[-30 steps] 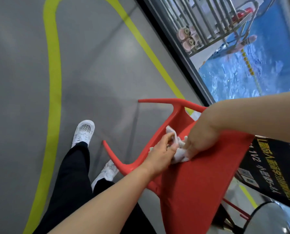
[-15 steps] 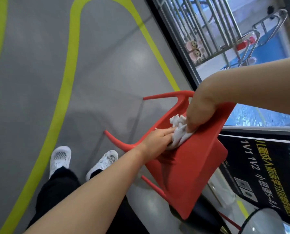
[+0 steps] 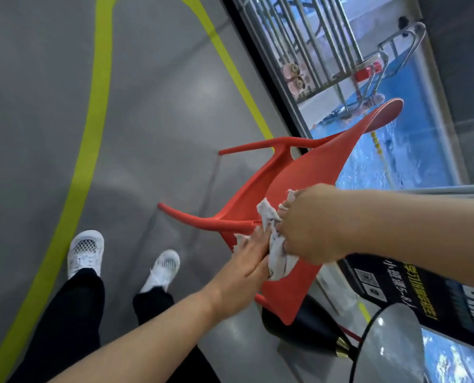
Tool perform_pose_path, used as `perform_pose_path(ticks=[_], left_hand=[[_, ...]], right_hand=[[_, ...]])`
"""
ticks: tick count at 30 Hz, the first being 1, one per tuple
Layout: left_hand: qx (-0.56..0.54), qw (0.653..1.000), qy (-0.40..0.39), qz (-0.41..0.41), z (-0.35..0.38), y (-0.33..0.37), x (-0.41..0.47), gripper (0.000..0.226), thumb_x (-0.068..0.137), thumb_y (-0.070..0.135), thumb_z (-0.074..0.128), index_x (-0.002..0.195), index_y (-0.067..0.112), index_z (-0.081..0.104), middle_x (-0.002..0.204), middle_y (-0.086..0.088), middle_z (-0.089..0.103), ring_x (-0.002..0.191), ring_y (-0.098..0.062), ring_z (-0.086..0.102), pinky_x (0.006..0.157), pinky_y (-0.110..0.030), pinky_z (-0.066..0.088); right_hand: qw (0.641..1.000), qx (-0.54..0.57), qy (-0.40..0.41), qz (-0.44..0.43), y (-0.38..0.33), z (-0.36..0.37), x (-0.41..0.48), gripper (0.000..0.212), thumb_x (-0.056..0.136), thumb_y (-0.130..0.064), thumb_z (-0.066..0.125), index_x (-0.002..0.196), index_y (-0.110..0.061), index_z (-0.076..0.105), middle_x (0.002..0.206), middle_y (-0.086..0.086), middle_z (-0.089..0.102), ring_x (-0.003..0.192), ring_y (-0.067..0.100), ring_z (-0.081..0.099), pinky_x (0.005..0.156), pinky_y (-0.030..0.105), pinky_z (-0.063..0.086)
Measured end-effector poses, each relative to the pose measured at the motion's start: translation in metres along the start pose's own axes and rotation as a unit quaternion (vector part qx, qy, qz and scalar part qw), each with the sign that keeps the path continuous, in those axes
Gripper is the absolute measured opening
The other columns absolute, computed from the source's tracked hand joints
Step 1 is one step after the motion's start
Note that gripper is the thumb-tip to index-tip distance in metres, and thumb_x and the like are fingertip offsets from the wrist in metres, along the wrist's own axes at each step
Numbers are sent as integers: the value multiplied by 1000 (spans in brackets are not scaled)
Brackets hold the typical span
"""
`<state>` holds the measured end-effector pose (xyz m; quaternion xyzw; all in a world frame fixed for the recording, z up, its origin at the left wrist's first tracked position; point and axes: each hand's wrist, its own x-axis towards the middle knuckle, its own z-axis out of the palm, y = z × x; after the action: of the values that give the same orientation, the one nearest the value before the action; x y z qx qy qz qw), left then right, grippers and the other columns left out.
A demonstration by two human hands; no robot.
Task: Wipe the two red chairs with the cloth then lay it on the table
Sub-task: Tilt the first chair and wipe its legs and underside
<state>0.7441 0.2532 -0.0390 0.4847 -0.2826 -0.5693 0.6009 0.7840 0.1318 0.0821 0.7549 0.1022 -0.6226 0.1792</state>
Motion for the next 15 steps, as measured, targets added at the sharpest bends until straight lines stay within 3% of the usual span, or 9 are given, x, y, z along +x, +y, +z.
perform_pose_path(ticks=[1, 3, 5, 7, 10, 12, 14, 15], left_hand=[[-7, 1000, 5, -2, 6, -2, -4, 48, 99, 37, 26, 132, 61, 0, 144, 42, -2, 132, 19, -10, 114, -20, -5], [-9, 1000, 30, 1, 17, -3, -8, 50, 100, 30, 26, 131, 57, -3, 141, 42, -6, 128, 23, -12, 114, -19, -5], [-16, 999, 45, -3, 21, 2, -4, 52, 100, 21, 25, 123, 59, -2, 137, 42, -8, 124, 28, -13, 110, -10, -6], [-59, 996, 66, 3, 23, 8, 8, 50, 100, 15, 23, 126, 54, 4, 143, 33, -2, 129, 23, -7, 111, -12, -2], [-128, 986, 103, 10, 24, 22, 24, 43, 101, 12, 19, 141, 25, 15, 144, 21, 19, 135, 12, 12, 109, -7, 12], [-79, 983, 166, 4, 22, 33, 35, 42, 101, 17, 23, 142, 21, 24, 142, 19, 22, 135, 4, 17, 110, -13, 15], [-36, 979, 199, 38, 15, 49, 49, 42, 100, 17, 25, 142, 19, 24, 140, 22, 19, 129, 11, 16, 113, -19, 13], [-27, 976, 201, 74, 11, 57, 56, 41, 100, 13, 24, 141, 15, 23, 137, 24, 18, 122, 18, 17, 112, -14, 11]], right_hand=[[1000, -10, 19, -5, -2, 2, -2, 26, 91, -26, 48, 112, -21, 62, 112, 7, 65, 104, 31, 59, 86, 41, 46], [998, -43, 40, -11, -5, 7, -8, 28, 93, -25, 46, 115, -19, 60, 120, 7, 62, 114, 32, 53, 101, 50, 37], [996, -82, 45, -4, -5, 10, -12, 32, 95, -27, 40, 120, -18, 58, 129, 7, 56, 124, 31, 45, 108, 51, 27], [989, -131, 65, 1, 2, 7, -20, 37, 96, -31, 34, 124, -21, 56, 135, 6, 52, 129, 27, 40, 113, 48, 19], [985, -133, 107, 0, 21, 6, -32, 37, 96, -30, 31, 121, -24, 57, 132, 0, 55, 128, 25, 43, 115, 54, 11], [983, -146, 109, 8, 39, 3, -35, 34, 97, -30, 30, 117, -27, 57, 130, -6, 56, 128, 21, 44, 113, 58, 14], [982, -153, 107, 22, 58, -1, -33, 34, 99, -33, 28, 120, -30, 54, 134, -8, 52, 131, 20, 42, 112, 61, 15], [982, -147, 115, 29, 67, -3, -31, 35, 99, -34, 26, 122, -30, 52, 136, -8, 50, 130, 19, 42, 113, 60, 14]])
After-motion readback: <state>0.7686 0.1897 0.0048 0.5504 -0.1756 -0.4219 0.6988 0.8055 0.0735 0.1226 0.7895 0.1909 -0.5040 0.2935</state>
